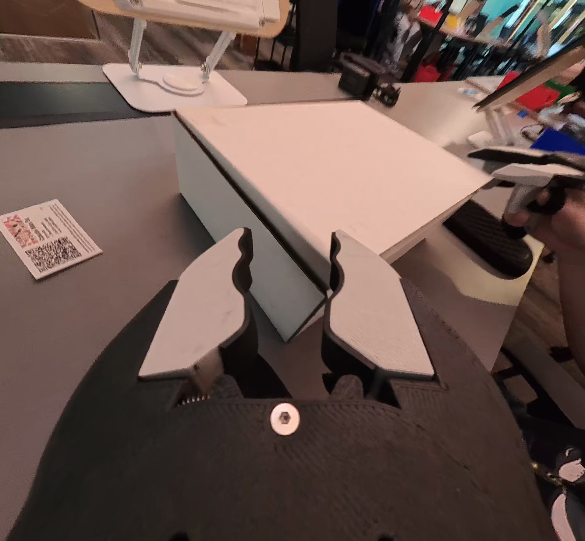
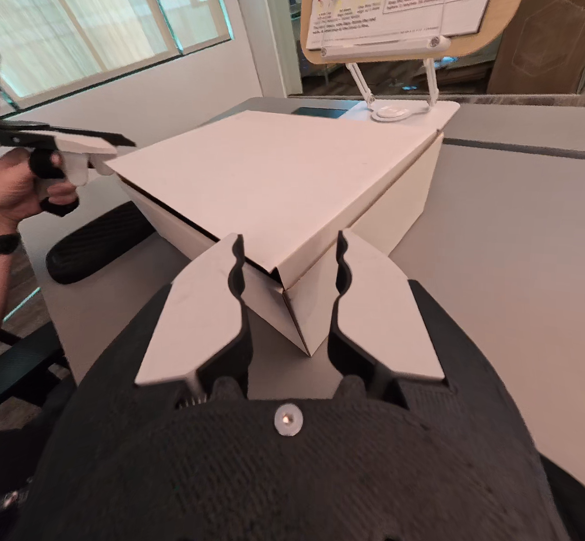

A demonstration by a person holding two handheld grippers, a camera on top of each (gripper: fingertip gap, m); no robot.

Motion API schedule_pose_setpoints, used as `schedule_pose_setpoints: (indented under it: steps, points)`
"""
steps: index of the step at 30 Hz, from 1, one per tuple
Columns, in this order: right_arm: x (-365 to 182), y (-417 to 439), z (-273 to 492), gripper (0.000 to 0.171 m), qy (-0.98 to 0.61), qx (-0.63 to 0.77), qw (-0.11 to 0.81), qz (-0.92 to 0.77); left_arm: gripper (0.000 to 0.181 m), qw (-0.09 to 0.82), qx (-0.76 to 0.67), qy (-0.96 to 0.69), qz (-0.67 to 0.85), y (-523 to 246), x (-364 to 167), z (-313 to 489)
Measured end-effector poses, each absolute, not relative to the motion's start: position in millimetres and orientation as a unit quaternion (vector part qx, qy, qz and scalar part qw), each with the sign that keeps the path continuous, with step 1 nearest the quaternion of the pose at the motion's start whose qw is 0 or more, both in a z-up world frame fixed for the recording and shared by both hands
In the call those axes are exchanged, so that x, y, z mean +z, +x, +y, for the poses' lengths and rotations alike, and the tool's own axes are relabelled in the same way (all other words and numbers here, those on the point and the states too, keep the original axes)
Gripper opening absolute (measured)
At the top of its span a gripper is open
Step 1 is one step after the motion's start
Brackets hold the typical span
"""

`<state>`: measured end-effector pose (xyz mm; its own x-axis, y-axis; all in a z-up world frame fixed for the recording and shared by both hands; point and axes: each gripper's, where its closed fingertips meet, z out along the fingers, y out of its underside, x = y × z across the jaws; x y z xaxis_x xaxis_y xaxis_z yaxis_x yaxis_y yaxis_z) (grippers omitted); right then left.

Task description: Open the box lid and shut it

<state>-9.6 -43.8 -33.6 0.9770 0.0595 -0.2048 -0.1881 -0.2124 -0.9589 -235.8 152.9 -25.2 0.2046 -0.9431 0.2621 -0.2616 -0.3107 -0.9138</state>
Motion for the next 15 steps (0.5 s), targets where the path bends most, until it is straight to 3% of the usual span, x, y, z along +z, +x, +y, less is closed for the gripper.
schedule_pose_setpoints:
  steps: [4,7,9,15]
  points:
    - [-4,15,-42,0.047,-0.741,0.053,0.669,-0.026,0.033,0.395,-0.462,-0.665,0.434,-236,-7,187]
    - [-1,64,-22,0.022,-0.755,-0.060,0.650,-0.066,0.000,0.402,-0.389,-0.675,0.482,-217,-19,234]
    - [-14,93,2,0.003,-0.790,-0.104,0.598,-0.085,0.000,0.406,-0.324,-0.679,0.519,-196,-33,266]
    - [-73,139,60,0.001,-0.872,-0.181,0.422,-0.172,0.000,0.381,-0.159,-0.622,0.666,-143,-74,301]
